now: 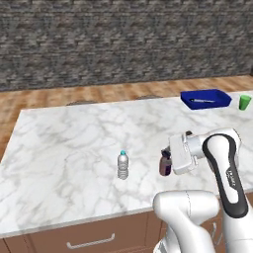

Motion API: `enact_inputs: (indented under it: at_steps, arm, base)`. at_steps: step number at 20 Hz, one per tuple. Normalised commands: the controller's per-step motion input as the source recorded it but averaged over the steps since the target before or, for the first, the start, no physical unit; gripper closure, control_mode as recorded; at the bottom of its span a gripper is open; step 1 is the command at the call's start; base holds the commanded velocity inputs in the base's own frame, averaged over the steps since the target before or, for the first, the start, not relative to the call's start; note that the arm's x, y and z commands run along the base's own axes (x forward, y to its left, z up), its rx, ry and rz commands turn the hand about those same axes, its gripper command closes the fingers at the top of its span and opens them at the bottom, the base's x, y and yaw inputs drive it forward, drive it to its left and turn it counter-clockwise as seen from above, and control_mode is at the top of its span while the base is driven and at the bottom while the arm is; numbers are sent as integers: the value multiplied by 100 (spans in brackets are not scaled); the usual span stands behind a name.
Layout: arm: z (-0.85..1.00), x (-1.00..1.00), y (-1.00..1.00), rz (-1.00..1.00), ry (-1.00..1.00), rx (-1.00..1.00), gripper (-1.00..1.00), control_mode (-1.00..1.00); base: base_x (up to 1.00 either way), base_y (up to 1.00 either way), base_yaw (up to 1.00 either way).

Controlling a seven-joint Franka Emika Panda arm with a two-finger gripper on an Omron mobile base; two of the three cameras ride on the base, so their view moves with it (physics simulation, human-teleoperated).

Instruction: Place the drinks on the dining counter in a tight cluster.

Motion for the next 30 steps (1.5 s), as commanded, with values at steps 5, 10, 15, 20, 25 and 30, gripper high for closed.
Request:
enact_inputs:
  at_steps: [5, 10, 15, 20, 25, 30]
  arm:
    - [0, 0, 0, 0, 0, 0, 100, 100]
    - [-1, 9, 0, 0, 1, 0, 100, -100]
    - [-8, 44, -4, 3, 9, 6, 100, -100]
    - [-12, 43, -2, 12, 16, 16, 100, -100]
    - [-17, 36, 3, 25, 7, 8, 100, -100]
    - [-9, 25, 4, 22, -6, -1, 100, -100]
  base:
    - [11, -6, 0]
    - [0, 0, 0]
    - [0, 0, 0]
    - [0, 0, 0]
    - [0, 0, 0]
    - [0, 0, 0]
